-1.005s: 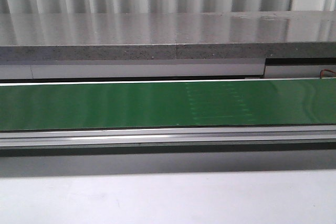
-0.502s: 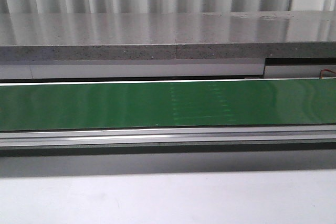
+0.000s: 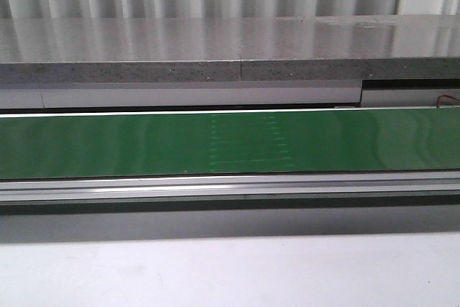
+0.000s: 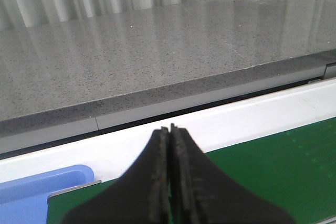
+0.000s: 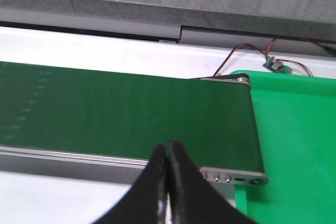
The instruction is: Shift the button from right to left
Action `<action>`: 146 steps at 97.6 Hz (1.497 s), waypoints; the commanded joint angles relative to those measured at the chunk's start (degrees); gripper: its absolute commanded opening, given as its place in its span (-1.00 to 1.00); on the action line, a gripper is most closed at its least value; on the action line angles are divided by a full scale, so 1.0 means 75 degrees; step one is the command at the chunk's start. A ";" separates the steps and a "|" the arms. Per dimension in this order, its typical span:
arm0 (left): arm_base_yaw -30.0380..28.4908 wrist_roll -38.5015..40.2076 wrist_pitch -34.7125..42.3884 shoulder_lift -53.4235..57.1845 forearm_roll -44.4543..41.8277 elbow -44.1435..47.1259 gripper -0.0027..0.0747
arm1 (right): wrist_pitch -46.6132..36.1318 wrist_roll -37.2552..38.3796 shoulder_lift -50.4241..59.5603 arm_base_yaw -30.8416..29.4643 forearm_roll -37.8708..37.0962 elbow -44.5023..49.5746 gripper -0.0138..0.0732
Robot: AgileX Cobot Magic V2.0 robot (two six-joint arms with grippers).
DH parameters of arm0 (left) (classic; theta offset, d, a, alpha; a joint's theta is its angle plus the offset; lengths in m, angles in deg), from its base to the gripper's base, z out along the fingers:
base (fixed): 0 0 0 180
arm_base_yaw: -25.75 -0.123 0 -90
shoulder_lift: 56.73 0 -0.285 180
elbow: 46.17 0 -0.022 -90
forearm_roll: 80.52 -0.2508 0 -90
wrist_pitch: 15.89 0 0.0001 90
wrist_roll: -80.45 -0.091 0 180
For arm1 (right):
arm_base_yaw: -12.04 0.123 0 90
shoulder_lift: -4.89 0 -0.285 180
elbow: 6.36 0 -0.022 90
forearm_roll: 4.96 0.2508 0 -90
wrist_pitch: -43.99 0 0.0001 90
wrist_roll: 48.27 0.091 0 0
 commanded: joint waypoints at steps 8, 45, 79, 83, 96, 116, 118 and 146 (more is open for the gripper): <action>0.0577 0.0050 0.1134 0.0012 0.0159 0.0070 -0.98 | -0.0493 -0.0056 -0.0019 0.0015 0.0004 -0.0196 -0.84; 0.1530 0.5550 0.2781 0.0700 -0.5280 0.1053 -0.98 | -0.0493 -0.0056 -0.0019 0.0015 0.0004 -0.0196 -0.84; 0.1514 0.8606 0.3861 0.1886 -0.8177 0.2680 -0.98 | -0.0493 -0.0056 -0.0019 0.0015 0.0004 -0.0196 -0.84; 0.1514 0.8619 0.3861 0.2069 -0.8177 0.2852 -0.98 | -0.0493 -0.0056 -0.0019 0.0015 0.0004 -0.0196 -0.84; 0.1514 0.8619 0.3873 0.2684 -0.8177 0.3337 -0.98 | -0.0493 -0.0056 -0.0019 0.0015 0.0004 -0.0196 -0.84; 0.1364 0.8619 0.3893 0.3651 -0.8177 0.3938 -0.98 | -0.0493 -0.0056 -0.0019 0.0015 0.0004 -0.0196 -0.84; 0.1321 0.8619 0.3893 0.3744 -0.8177 0.3993 -0.98 | -0.0493 -0.0056 -0.0019 0.0015 0.0004 -0.0196 -0.84; 0.1045 0.8833 0.4033 0.4380 -0.8177 0.4500 -0.98 | -0.0502 -0.0056 -0.0019 0.0015 0.0004 -0.0196 -0.84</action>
